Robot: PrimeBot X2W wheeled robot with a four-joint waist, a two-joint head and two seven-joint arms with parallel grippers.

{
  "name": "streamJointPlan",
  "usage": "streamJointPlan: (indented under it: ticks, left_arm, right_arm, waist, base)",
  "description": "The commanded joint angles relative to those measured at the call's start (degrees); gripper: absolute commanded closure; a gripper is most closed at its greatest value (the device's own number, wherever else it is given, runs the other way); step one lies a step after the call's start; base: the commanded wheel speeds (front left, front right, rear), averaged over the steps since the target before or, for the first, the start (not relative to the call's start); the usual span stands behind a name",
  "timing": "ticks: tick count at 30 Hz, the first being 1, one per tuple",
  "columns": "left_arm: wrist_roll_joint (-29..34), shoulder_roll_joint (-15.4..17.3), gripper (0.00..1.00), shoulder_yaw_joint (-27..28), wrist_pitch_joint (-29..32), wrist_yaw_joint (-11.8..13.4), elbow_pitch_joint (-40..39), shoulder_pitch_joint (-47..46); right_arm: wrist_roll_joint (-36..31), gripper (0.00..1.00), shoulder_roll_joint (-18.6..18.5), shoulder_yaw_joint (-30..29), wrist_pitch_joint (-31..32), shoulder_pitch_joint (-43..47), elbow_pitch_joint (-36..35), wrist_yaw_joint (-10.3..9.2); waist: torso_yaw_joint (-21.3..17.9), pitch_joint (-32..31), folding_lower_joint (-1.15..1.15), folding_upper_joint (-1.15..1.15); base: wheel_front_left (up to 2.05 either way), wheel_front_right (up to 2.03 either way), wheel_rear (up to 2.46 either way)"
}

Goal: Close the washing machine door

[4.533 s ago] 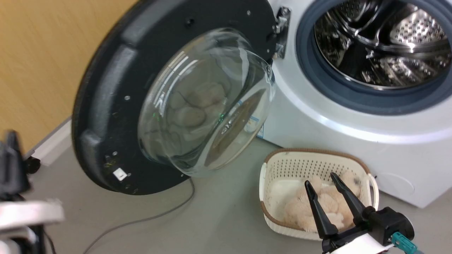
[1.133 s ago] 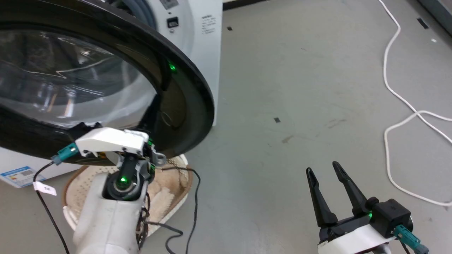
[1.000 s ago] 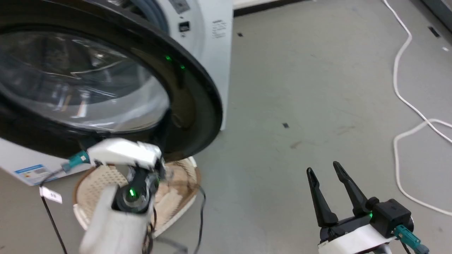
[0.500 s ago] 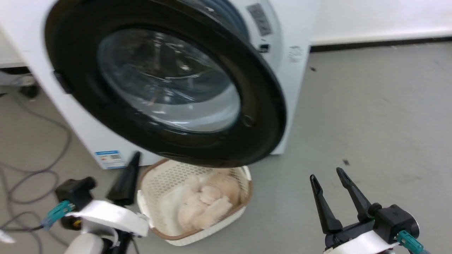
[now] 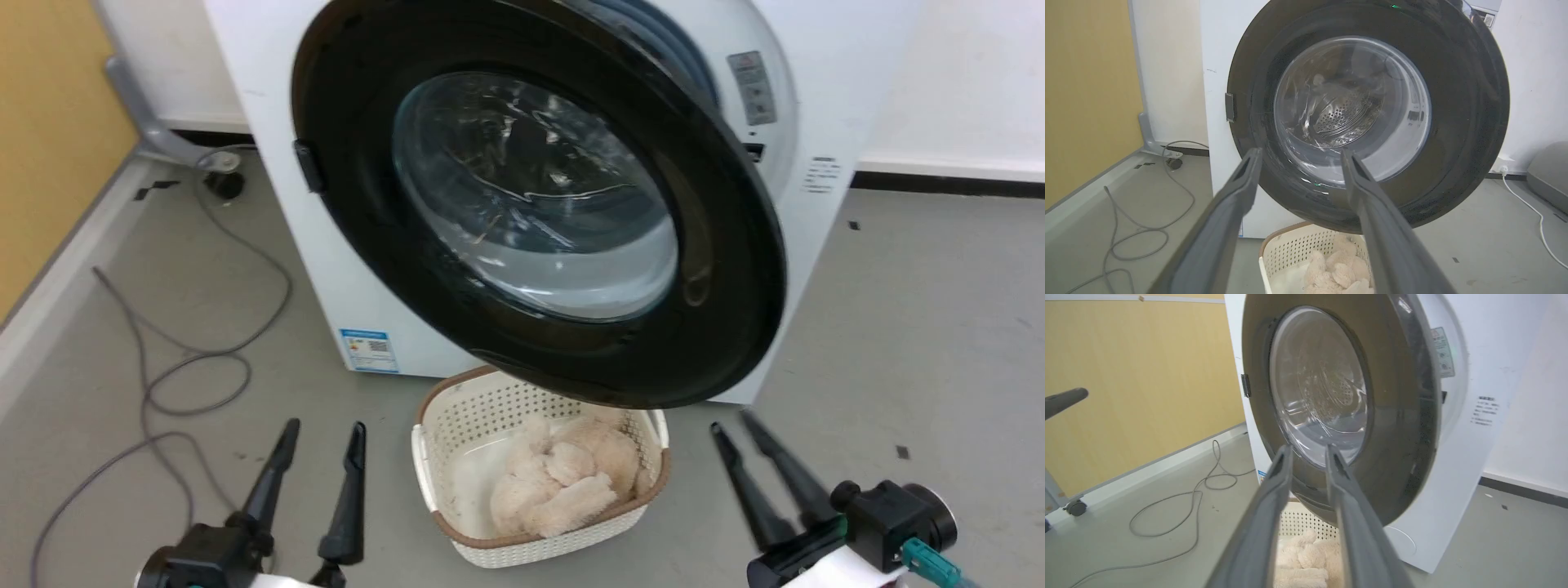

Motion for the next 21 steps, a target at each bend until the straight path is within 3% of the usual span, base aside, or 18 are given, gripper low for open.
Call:
streamJointPlan:
  ticks: [1,14,21]
  left_arm:
    - [1.17,-0.39,0.0,0.08,-0.31,-0.58,0.17,0.76]
    - [4.52,-2.77,0.0,-1.24,-0.31,-2.37,1.84,-2.13]
    - [4.22,-3.42,0.0,-1.55,-0.31,-2.57,1.88,-4.02]
  right_arm:
    - [0.54,1.0,-1.18,0.77,-0.24,-1.51,0.43,0.03]
    - [5.15,1.0,-11.78,6.5,0.85,-15.38,6.11,0.03]
    - [8.33,1.0,-15.88,5.62,1.94,-22.59,11.04,0.03]
  waist:
    - [1.28,0.18,0.0,0.0]
    - [6.93,6.8,0.0,0.0]
    - [8.6,10.56,0.0,0.0]
  base:
    - [0.0,0.0,0.0]
    - [0.0,0.0,0.0]
    - [0.0,0.0,0.0]
